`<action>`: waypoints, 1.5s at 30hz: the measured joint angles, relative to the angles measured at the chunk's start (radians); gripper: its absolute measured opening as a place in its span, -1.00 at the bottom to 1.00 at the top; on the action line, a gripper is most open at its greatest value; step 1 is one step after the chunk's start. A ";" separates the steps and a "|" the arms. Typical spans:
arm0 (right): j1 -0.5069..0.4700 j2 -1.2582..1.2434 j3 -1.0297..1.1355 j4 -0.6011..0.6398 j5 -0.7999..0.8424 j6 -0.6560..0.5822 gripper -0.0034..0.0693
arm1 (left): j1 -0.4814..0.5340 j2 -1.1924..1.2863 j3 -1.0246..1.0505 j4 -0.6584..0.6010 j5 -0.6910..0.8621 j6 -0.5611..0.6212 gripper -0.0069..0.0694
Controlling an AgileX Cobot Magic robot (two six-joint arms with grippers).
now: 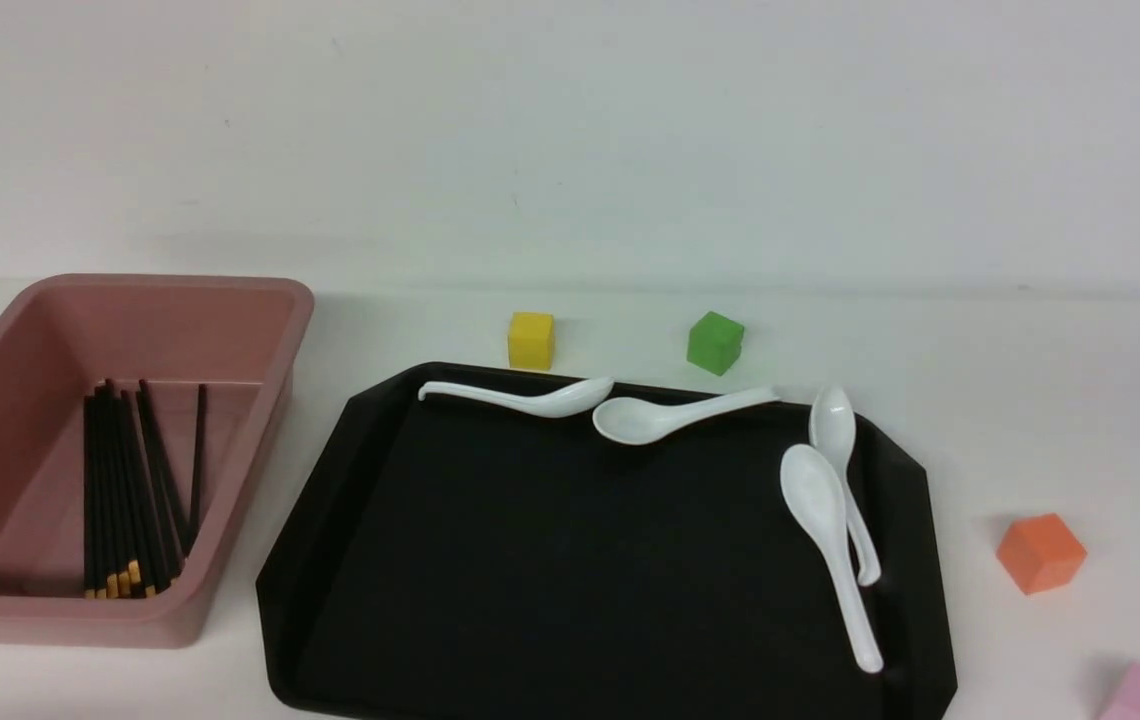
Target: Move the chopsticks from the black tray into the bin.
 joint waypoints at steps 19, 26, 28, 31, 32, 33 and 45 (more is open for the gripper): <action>0.000 -0.155 0.759 0.083 -0.843 0.055 -0.87 | 0.000 0.000 0.000 0.000 0.000 0.000 -0.19; 0.000 -0.155 0.762 0.083 -0.858 0.055 -0.86 | 0.000 0.000 0.000 0.000 0.000 0.000 -0.19; 0.000 -0.155 0.766 0.083 -0.857 0.055 -0.87 | 0.000 0.000 0.000 0.000 0.000 0.000 -0.19; 0.000 -0.155 0.766 0.083 -0.855 0.055 -0.85 | 0.000 0.000 0.000 0.000 0.000 0.000 -0.19; 0.000 -0.155 0.766 0.083 -0.855 0.055 -0.85 | 0.000 0.000 0.000 0.000 0.000 0.000 -0.19; 0.000 -0.155 0.766 0.083 -0.855 0.055 -0.84 | 0.000 0.000 0.000 0.000 0.000 0.000 -0.19; 0.000 -0.155 0.766 0.083 -0.855 0.055 -0.84 | 0.000 0.000 0.000 0.000 0.000 0.000 -0.19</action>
